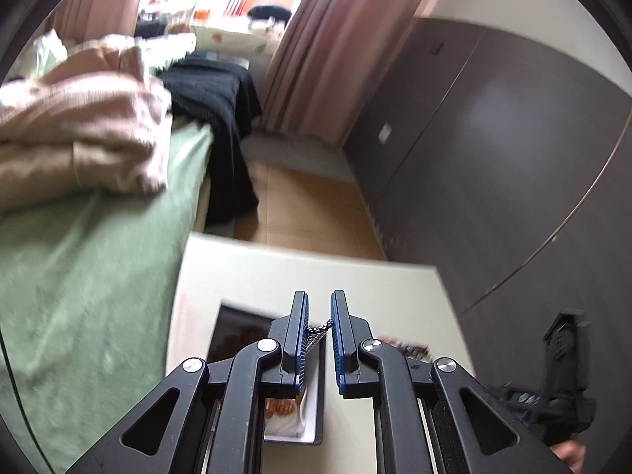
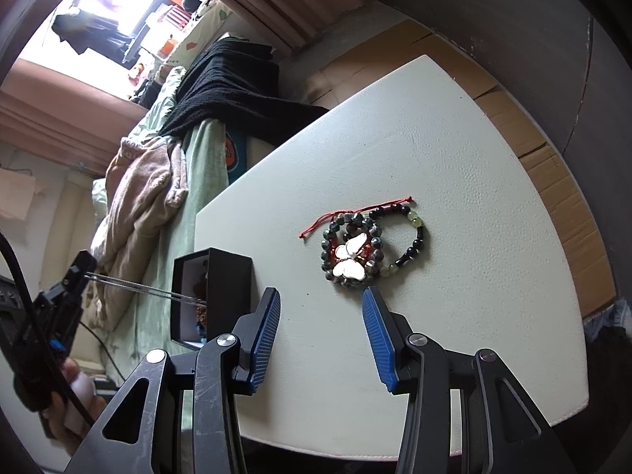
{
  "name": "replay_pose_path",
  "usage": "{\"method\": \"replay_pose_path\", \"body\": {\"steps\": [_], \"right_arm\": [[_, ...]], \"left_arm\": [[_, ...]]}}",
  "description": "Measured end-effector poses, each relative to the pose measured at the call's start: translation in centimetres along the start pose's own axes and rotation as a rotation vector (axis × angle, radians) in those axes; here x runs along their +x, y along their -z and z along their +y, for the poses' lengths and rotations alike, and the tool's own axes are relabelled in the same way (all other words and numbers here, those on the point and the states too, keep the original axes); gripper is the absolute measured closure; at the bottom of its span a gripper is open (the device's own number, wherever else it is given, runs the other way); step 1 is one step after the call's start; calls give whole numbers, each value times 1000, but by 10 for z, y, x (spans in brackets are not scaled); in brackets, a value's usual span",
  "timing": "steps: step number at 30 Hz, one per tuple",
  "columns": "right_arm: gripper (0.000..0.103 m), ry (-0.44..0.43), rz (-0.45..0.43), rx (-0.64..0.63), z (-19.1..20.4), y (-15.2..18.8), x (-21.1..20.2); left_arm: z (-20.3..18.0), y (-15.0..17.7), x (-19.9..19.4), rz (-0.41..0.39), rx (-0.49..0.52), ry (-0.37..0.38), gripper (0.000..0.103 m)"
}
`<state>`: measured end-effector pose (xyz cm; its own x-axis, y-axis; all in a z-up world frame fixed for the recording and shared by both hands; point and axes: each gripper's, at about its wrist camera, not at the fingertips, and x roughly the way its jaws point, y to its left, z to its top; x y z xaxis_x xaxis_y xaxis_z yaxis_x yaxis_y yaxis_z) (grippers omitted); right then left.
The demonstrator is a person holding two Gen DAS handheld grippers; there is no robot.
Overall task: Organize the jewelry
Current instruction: 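Carry the hanging silver chain over the black box with the left gripper, then open the left gripper to drop the chain into the box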
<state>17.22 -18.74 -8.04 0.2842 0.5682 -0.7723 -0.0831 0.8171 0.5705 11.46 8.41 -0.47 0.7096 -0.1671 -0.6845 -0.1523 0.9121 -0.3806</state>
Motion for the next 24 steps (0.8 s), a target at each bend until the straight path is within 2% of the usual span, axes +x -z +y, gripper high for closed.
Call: {"method": "replay_pose_path", "body": {"steps": [3, 5, 7, 9, 10, 11, 12, 13, 14, 21, 24], "right_arm": [[59, 10, -1, -12, 1, 1, 1], [59, 8, -3, -23, 3, 1, 0], [59, 1, -11, -20, 2, -1, -1], [59, 3, -17, -14, 1, -3, -2], [58, 12, -19, -10, -1, -3, -2], [55, 19, -20, -4, -3, -4, -2], [52, 21, -22, 2, -5, -4, -2], [44, 24, -27, 9, -7, -5, -3], [41, 26, -35, 14, -9, -5, -5], [41, 44, -74, 39, -19, -8, -20], [41, 60, -90, 53, -24, -11, -25]], "left_arm": [[11, 11, 25, 120, -40, -9, 91], [15, 14, 34, 160, -58, -30, 91], [14, 17, 37, 173, -64, -13, 87], [7, 18, 35, 173, -48, -4, 63], [4, 19, 33, 164, -38, 0, 42], [-1, 20, 30, 142, -25, 9, 30], [-5, 20, 28, 122, -14, 19, 27], [-9, 21, 26, 112, -3, 26, 25], [-13, 20, 25, 109, 6, 30, 25], [-35, 25, 34, 109, 13, 51, 25], [-41, 27, 35, 72, 9, 45, 25]]}}
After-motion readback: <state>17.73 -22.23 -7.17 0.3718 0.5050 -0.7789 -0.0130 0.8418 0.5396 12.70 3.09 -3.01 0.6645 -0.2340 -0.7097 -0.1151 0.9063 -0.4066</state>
